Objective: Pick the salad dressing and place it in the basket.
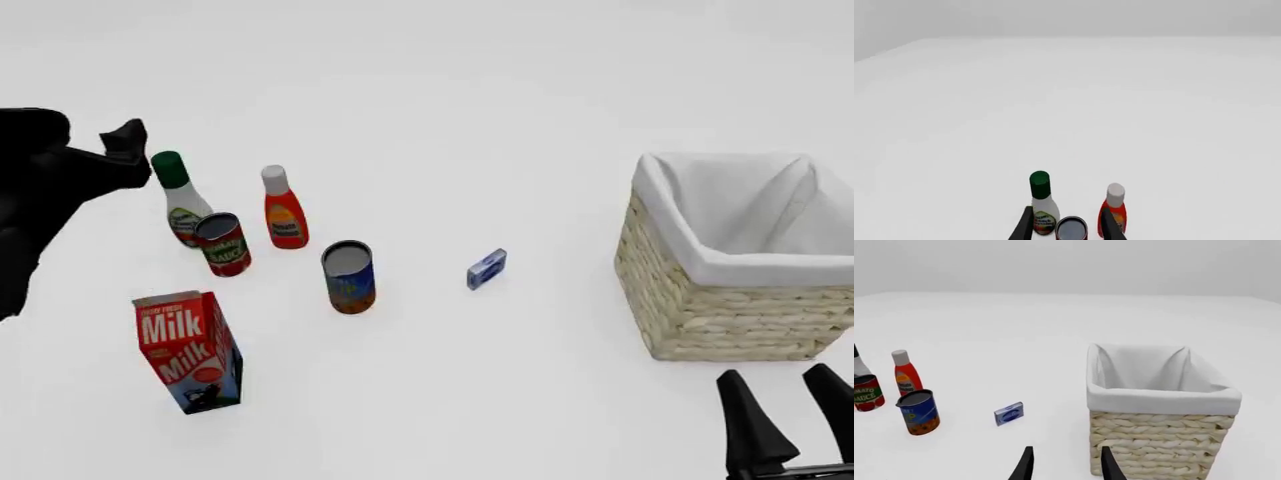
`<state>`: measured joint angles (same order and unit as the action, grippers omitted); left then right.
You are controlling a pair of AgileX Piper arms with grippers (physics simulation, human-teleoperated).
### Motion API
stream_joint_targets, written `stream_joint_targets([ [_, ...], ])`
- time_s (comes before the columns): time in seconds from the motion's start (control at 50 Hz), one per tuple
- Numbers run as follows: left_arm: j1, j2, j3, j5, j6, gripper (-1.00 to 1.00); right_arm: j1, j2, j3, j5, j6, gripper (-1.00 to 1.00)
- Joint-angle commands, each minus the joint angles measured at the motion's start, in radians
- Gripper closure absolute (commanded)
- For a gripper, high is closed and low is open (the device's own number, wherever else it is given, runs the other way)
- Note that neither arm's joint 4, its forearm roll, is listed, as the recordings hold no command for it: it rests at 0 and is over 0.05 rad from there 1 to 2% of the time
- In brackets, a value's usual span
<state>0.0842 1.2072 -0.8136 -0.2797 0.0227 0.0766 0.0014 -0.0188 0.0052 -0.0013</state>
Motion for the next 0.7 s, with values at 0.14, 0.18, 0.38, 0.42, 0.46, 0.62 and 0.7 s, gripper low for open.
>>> stream_joint_targets([
  [0.14,0.059,0.32,-0.389,0.169,-0.027,-1.0,0.009,0.0,0.007,-0.005,0.011,-1.0],
  [0.18,0.069,0.345,-0.423,0.181,-0.021,-1.0,0.011,0.0,0.008,-0.005,0.012,-1.0],
  [0.38,0.097,0.446,-0.54,0.231,-0.026,-1.0,0.015,0.001,0.012,-0.008,0.014,-1.0],
  [0.42,0.106,0.47,-0.562,0.24,-0.021,-1.0,0.017,0.001,0.013,-0.008,0.015,-1.0],
  [0.46,0.11,0.478,-0.571,0.241,-0.018,-1.0,0.018,0.001,0.014,-0.008,0.02,-1.0],
  [0.62,0.112,0.559,-0.641,0.266,-0.02,-1.0,0.018,0.0,0.013,-0.008,0.026,-1.0],
  [0.7,0.116,0.59,-0.667,0.275,-0.02,-1.0,0.018,-0.001,0.008,-0.006,0.022,-1.0],
])
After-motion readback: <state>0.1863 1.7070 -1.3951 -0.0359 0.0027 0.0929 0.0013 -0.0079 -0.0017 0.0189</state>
